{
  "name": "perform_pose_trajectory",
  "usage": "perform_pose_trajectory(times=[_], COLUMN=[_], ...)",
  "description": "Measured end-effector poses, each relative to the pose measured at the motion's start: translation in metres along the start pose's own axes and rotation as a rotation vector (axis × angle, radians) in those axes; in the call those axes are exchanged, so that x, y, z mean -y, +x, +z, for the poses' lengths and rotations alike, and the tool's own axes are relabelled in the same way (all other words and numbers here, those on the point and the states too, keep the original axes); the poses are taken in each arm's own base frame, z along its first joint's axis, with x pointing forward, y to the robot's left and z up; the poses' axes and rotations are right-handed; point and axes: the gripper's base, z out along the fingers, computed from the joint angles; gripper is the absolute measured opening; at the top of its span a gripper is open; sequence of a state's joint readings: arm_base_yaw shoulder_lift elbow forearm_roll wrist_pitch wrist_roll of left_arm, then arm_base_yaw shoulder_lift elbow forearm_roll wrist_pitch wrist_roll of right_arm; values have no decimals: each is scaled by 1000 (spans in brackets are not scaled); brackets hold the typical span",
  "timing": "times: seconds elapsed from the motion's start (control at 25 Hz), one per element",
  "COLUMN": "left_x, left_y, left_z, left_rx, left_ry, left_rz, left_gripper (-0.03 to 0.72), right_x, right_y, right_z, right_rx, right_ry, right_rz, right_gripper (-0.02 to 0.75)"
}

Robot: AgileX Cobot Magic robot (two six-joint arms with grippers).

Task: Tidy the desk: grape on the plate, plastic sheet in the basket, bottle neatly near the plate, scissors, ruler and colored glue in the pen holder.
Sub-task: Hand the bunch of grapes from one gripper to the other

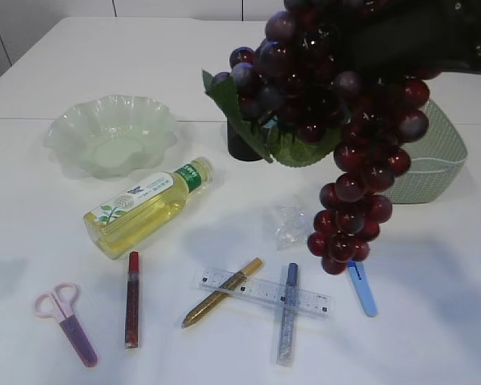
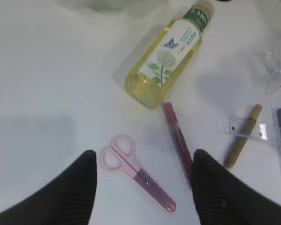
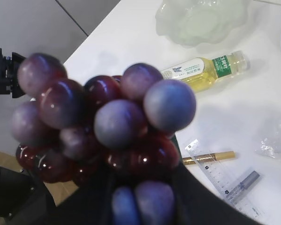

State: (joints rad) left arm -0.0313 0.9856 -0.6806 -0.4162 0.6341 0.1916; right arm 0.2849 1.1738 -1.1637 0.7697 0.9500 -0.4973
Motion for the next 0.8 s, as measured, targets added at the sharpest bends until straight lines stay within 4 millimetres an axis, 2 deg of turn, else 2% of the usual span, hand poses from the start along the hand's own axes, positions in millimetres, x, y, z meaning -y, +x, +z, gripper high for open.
perform_pose_trajectory(times=[0.2, 0.32, 0.52, 0.8], left_x=[-3, -2, 20, 53], left_y=[-16, -20, -12, 0], left_z=[-1, 2, 11, 13], left_rx=[182, 281, 409, 546], left_ry=[-38, -53, 5, 133], left_rz=[75, 131, 216, 209], left_gripper=[456, 443, 438, 391], right_x=[1, 1, 2, 2], right_y=[0, 1, 1, 1], right_z=[2, 2, 3, 3], right_rx=[-11, -12, -15, -15], right_ry=[-2, -3, -3, -3], right_rz=[5, 5, 6, 6], right_gripper=[192, 192, 191, 191])
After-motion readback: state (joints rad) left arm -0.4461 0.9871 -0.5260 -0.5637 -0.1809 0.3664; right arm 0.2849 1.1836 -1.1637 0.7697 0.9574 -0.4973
